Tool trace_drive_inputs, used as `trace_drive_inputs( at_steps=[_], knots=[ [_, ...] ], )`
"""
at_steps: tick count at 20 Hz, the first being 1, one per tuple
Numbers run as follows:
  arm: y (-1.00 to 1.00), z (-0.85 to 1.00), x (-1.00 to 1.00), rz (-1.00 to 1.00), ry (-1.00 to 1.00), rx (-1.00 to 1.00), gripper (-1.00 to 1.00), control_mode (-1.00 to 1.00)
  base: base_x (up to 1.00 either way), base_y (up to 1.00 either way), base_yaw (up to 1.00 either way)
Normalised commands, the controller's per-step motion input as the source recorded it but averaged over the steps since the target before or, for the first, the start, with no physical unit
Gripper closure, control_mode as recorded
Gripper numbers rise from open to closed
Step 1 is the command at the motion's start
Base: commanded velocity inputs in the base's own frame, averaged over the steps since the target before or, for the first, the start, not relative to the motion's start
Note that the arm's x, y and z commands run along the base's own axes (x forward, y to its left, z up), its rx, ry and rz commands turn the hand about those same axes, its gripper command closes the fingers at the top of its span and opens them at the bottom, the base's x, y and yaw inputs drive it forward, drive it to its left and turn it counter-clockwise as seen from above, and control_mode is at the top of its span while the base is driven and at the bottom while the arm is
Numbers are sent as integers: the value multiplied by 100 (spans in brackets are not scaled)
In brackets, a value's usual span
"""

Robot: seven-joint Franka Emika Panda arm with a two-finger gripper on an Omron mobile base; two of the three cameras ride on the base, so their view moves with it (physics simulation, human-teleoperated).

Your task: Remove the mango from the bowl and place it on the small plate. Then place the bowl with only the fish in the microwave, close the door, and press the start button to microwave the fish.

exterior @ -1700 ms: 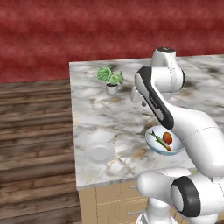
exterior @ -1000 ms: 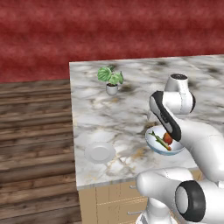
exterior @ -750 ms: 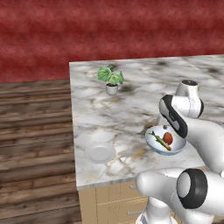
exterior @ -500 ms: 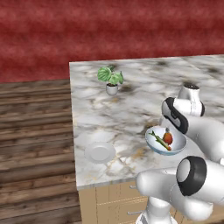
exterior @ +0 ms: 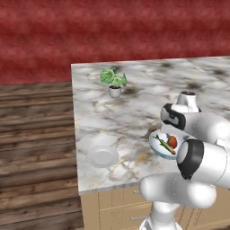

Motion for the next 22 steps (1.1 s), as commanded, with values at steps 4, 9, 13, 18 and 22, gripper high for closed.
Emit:
trace_drive_inputs(
  at_steps=[4,9,13,18,22],
  knots=[
    [-5,-37,23,-12,6,0,-100,-100,0,0,0],
    [-12,-36,25,-4,3,0,-100,-100,0,0,0],
    [10,-45,7,0,0,0,-100,-100,0,0,0],
    [28,-24,0,-1,0,0,100,-100,0,0,0],
    [8,4,0,-3,-2,0,100,-100,0,0,0]
  ],
)
